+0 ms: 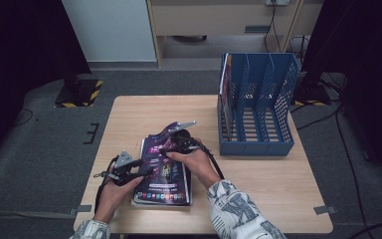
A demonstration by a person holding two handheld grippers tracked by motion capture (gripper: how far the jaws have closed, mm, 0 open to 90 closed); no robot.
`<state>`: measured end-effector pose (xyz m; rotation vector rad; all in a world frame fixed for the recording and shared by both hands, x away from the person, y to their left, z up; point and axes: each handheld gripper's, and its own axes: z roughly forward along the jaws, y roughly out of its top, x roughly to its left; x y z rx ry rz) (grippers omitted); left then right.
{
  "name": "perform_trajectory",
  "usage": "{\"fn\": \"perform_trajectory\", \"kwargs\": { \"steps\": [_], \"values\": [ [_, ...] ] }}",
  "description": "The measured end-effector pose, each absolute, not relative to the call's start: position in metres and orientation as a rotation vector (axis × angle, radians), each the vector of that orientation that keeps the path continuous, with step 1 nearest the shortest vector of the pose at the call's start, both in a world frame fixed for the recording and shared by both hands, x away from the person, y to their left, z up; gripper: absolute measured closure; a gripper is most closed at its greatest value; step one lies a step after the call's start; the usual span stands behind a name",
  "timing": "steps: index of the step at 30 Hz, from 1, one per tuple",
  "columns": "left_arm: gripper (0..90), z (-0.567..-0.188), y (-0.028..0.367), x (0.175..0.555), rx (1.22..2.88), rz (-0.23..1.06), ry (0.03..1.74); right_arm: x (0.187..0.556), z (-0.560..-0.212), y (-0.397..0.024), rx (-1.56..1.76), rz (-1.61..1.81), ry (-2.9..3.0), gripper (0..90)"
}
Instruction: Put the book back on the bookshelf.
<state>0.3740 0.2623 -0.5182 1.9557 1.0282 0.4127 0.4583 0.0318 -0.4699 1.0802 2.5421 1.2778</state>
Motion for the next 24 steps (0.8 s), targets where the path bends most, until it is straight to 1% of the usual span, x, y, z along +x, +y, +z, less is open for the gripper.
{"fn": "perform_trajectory", "kwargs": {
  "steps": [3,4,6,8,11,13,16,19,24],
  "values": [
    [35.4,-0.518,0.262,0.374,1.946,0.396,1.038,0.459,-0.469,0.029,1.119,1.276,2.504,66.6],
    [34.6,-0.518,0.261,0.374,1.948,0.397,1.035,0.461,-0.467,0.025,1.135,1.317,2.476,71.0],
    [34.5,-0.518,0.261,0.374,1.940,0.388,1.038,0.462,-0.463,0.021,1.123,1.379,2.431,75.7],
    [33.8,-0.517,0.262,0.375,1.918,0.370,1.049,0.462,-0.459,0.020,1.087,1.383,2.422,76.6],
    [27.9,-0.516,0.263,0.376,1.893,0.366,1.067,0.457,-0.454,0.022,1.026,1.392,2.404,77.5],
    [26.9,-0.516,0.265,0.376,1.880,0.367,1.084,0.454,-0.448,0.022,0.982,1.409,2.384,78.0],
    [21.8,-0.516,0.266,0.377,1.875,0.363,1.084,0.450,-0.440,0.021,0.927,1.435,2.354,78.5],
    [18.9,-0.515,0.266,0.376,1.866,0.362,1.076,0.447,-0.434,0.021,0.894,1.448,2.335,78.8],
    [17.5,-0.514,0.267,0.380,1.846,0.351,1.048,0.440,-0.426,0.019,0.820,1.490,2.308,79.3]
  ]
}}
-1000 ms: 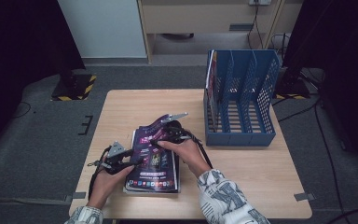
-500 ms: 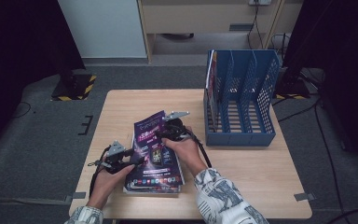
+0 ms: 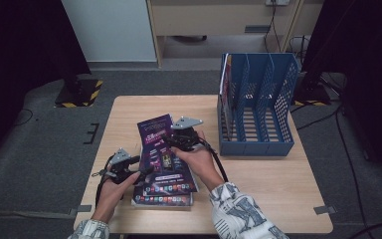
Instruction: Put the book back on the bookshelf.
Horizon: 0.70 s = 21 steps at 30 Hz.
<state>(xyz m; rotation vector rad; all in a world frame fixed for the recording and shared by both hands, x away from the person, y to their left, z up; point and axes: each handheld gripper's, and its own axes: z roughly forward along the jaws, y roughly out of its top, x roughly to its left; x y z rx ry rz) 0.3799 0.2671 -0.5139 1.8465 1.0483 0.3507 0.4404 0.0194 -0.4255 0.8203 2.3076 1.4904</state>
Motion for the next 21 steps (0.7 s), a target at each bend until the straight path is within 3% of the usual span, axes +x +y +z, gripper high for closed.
{"fn": "perform_trajectory", "kwargs": {
  "steps": [6,9,17,21],
  "values": [
    [17.4,-0.506,0.266,0.387,1.813,0.378,0.983,0.432,-0.414,0.020,0.745,1.558,2.287,80.0],
    [18.3,-0.509,0.268,0.392,1.783,0.332,0.996,0.430,-0.408,0.020,0.707,1.586,2.278,80.3],
    [38.6,-0.509,0.272,0.396,1.752,0.237,1.009,0.433,-0.407,0.019,0.688,1.660,2.259,81.5],
    [53.4,-0.504,0.279,0.398,1.809,0.231,1.039,0.432,-0.410,0.021,0.661,1.661,2.273,82.1]
  ]
}}
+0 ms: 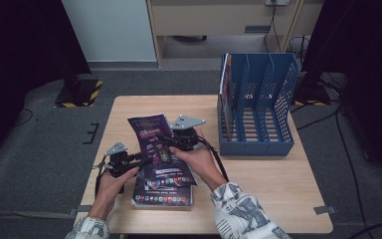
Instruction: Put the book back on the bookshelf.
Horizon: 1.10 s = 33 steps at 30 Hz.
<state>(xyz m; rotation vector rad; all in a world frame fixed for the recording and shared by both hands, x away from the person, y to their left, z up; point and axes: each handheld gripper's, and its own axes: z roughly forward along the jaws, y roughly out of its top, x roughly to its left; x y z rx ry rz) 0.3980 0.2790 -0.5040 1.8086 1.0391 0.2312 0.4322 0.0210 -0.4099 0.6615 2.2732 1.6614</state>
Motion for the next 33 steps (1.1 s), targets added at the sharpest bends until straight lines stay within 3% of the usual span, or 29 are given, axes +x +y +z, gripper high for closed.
{"fn": "perform_trajectory", "kwargs": {
  "steps": [2,8,18,33],
  "values": [
    [65.0,-0.503,0.281,0.397,1.817,0.238,1.055,0.432,-0.411,0.022,0.648,1.653,2.280,82.4],
    [72.0,-0.498,0.283,0.394,1.804,0.254,1.042,0.434,-0.409,0.018,0.658,1.640,2.282,82.4],
    [77.7,-0.487,0.288,0.390,1.758,0.295,1.018,0.435,-0.398,0.012,0.645,1.605,2.305,82.1],
    [79.4,-0.479,0.291,0.385,1.728,0.327,0.978,0.432,-0.389,0.005,0.633,1.641,2.306,78.7]
  ]
}}
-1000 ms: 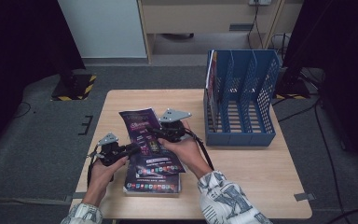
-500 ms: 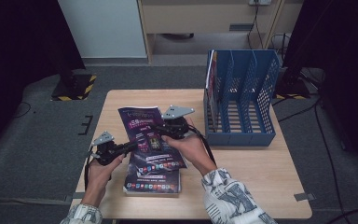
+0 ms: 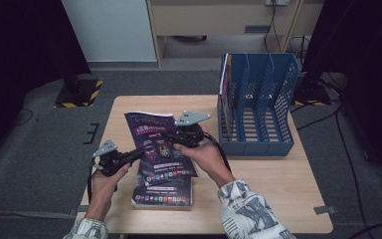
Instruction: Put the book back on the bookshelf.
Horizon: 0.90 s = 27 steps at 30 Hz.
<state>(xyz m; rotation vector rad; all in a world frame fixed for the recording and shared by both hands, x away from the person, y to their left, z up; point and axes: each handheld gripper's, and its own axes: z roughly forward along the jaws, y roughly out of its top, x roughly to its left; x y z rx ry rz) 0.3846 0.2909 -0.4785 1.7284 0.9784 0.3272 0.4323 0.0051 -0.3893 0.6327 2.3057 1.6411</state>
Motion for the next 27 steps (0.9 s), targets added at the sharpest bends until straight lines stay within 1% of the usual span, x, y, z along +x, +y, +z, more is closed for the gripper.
{"fn": "perform_trajectory", "kwargs": {
  "steps": [5,10,15,18,25,27],
  "values": [
    [79.5,-0.478,0.292,0.384,1.724,0.328,0.961,0.433,-0.384,0.007,0.598,1.653,2.326,71.0],
    [79.7,-0.477,0.292,0.384,1.719,0.330,0.959,0.438,-0.374,0.011,0.576,1.680,2.333,66.7],
    [79.7,-0.477,0.293,0.384,1.712,0.331,0.950,0.442,-0.364,0.013,0.568,1.740,2.316,66.2],
    [79.9,-0.476,0.293,0.383,1.710,0.332,0.946,0.444,-0.360,0.015,0.583,1.714,2.327,69.2],
    [80.2,-0.475,0.294,0.381,1.705,0.340,0.925,0.446,-0.355,0.017,0.601,1.702,2.370,69.3],
    [80.2,-0.475,0.294,0.381,1.706,0.341,0.923,0.447,-0.355,0.017,0.608,1.696,2.363,71.9]
  ]
}}
